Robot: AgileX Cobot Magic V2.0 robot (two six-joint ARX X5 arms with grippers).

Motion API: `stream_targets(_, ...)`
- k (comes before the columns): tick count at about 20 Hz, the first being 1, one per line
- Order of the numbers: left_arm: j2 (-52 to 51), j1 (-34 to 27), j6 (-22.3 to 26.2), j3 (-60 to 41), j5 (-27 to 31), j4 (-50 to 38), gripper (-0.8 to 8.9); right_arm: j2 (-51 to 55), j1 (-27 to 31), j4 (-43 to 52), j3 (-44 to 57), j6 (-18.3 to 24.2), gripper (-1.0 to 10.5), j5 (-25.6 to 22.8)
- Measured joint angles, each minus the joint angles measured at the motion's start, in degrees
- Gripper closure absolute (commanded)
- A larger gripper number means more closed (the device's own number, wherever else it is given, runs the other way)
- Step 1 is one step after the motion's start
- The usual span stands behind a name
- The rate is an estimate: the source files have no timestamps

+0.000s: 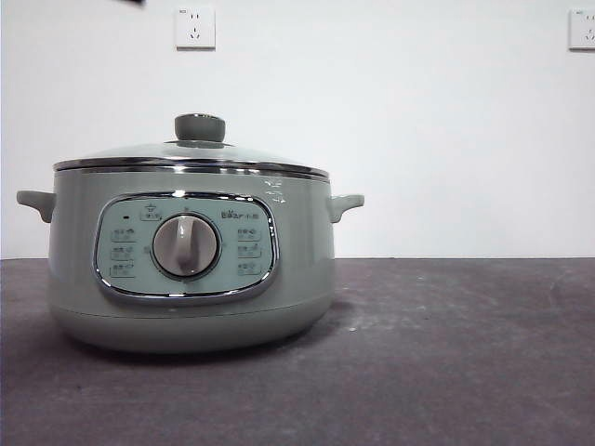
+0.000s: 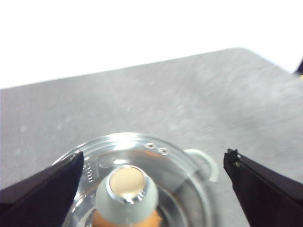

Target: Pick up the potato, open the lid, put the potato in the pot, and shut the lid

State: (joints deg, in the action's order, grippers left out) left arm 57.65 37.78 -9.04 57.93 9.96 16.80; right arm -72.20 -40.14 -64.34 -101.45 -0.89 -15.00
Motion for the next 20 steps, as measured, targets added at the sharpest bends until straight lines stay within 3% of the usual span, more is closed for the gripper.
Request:
stream_targets(2, -4.63, 1.38, 0.00, 0.00, 0.02, 3.91, 4.43, 2.91, 0.00, 6.21, 6.82, 0.00, 5.7, 0.00)
stream_targets(3, -7.17, 2.21, 0.28, 0.00, 0.02, 6.75, 6.22, 5.46, 0.00, 10.88, 12.22, 0.00, 6.3, 0.00)
stream_targets(5, -9.62, 3.13, 1.57, 0.00, 0.17, 10.08, 8.21, 9.38, 0.00, 17.90, 20.33, -0.02, 8.3, 0.00)
stream_targets(6, -10.38, 3.45, 1.99, 0.00, 0.31, 11.39, 8.21, 11.23, 0.00, 21.44, 24.50, -0.02, 9.4, 0.00)
stream_targets(7, -10.95, 3.76, 2.19, 0.00, 0.87, 12.94, 8.22, 13.35, 0.00, 25.68, 29.66, -0.02, 9.6, 0.00)
stream_targets(13, -13.88, 7.63, 2.58, -6.71, 11.13, 13.00, 8.22, 23.37, 0.00, 43.87, 54.51, -1.70, 9.6, 0.02)
stream_targets(20, -16.74, 11.26, 2.47, -15.54, 12.13, 9.88, 8.17, 26.21, 0.00, 45.88, 62.58, -5.29, 9.5, -0.24)
